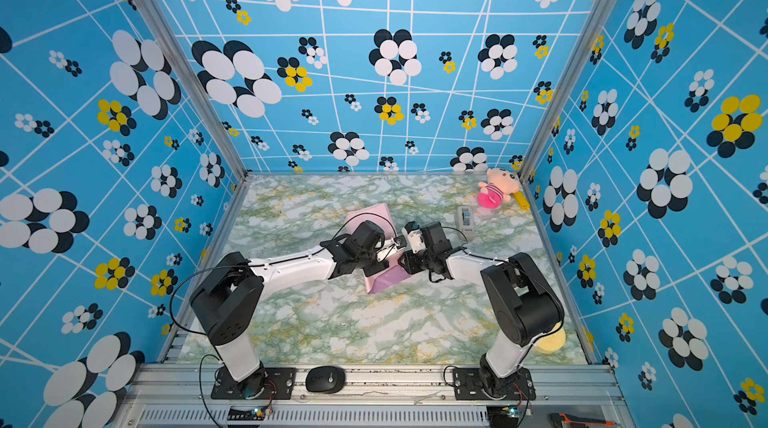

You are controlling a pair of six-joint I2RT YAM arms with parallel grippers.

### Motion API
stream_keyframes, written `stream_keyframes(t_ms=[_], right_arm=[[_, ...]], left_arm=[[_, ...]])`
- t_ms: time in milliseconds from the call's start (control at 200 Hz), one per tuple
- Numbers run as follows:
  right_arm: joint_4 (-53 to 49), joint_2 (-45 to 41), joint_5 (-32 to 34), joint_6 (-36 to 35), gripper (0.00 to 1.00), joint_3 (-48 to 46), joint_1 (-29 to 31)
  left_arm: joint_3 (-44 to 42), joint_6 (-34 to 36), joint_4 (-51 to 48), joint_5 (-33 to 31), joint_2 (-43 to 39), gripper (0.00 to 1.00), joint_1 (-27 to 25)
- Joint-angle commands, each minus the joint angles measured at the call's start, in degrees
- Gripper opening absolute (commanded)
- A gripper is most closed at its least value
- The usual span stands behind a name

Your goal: Wrap the gift box in paper

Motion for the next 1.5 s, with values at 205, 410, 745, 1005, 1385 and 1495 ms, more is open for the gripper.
stream_keyframes(t_ms=[205, 410, 745, 1005, 1385, 1495], right_arm=[[-0.7, 0.4, 1.2, -0.6, 0.34, 1.1, -0.3], [-3.3, -0.4, -1.0, -3.7, 0.48, 1.7, -1.4], [-3.1, 3.0, -0.1, -4.1, 0.16, 4.1, -1.7], [-3.0, 2.2, 1.8, -4.8, 0.4, 3.4, -1.4], [-4.9, 5.0, 4.5, -7.3, 0.0, 6.1, -1.5], [-4.3, 4.0, 4.6, -7.4, 0.28, 5.0, -1.5]], left_arm=[[-1.5, -1.7, -2.4, 3.2, 1.7, 0.53, -0.1], [-1.4, -2.0, -2.2, 3.2, 1.5, 0.53, -0.1], [-1.4, -2.3, -2.1, 3.7, 1.8, 0.53, -0.1], [-1.2, -2.8, -2.0, 4.2, 2.1, 0.53, -0.2], [-1.3, -3.2, -1.8, 4.5, 2.1, 0.53, -0.2], [-1.4, -3.2, -1.9, 4.5, 2.2, 0.53, -0.2]])
